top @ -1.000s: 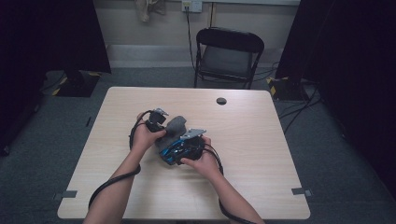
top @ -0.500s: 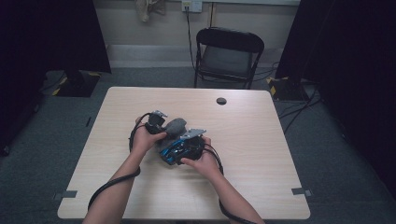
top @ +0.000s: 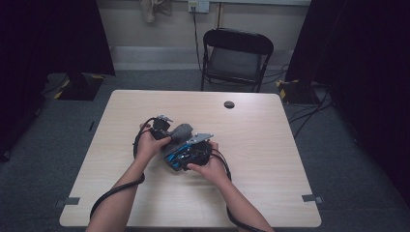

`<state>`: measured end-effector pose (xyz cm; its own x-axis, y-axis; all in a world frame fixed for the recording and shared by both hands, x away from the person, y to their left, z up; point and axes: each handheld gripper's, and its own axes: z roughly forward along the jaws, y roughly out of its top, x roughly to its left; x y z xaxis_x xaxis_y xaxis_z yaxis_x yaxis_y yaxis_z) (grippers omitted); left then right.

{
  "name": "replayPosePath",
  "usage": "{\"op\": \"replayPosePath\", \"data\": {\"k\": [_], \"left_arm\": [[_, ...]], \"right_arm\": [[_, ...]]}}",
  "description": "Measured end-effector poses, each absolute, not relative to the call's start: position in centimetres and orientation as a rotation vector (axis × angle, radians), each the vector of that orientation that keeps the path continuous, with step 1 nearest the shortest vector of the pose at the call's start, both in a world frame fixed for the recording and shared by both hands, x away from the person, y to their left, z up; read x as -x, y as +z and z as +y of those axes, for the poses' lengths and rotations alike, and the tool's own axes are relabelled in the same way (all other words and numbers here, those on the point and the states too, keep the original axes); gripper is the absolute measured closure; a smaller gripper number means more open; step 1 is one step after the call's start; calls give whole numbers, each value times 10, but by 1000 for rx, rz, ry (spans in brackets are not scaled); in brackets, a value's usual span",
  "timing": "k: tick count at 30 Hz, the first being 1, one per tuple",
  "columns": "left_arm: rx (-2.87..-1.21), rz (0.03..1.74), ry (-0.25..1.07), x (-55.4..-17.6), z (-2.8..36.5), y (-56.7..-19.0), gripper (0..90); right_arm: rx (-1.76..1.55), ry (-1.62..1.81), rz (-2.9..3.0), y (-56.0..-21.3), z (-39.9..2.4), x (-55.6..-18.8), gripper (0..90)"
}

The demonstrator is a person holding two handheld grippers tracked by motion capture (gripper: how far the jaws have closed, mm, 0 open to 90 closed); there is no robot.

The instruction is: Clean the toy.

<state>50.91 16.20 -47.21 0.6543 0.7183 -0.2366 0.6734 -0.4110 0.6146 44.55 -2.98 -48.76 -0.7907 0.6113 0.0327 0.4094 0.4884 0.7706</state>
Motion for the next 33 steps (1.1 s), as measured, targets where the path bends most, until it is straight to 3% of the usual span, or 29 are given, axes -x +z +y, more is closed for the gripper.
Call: {"op": "replayPosePath", "data": {"k": [12,33], "left_arm": [[-2200,1043,41,-499,167,-470,779],[-2214,1050,-24,-474,210,-467,781]], "right_arm": [[-872,1194,2487,-488,-30,-445,50],[-868,1205,2478,-489,-30,-445,50]]}}
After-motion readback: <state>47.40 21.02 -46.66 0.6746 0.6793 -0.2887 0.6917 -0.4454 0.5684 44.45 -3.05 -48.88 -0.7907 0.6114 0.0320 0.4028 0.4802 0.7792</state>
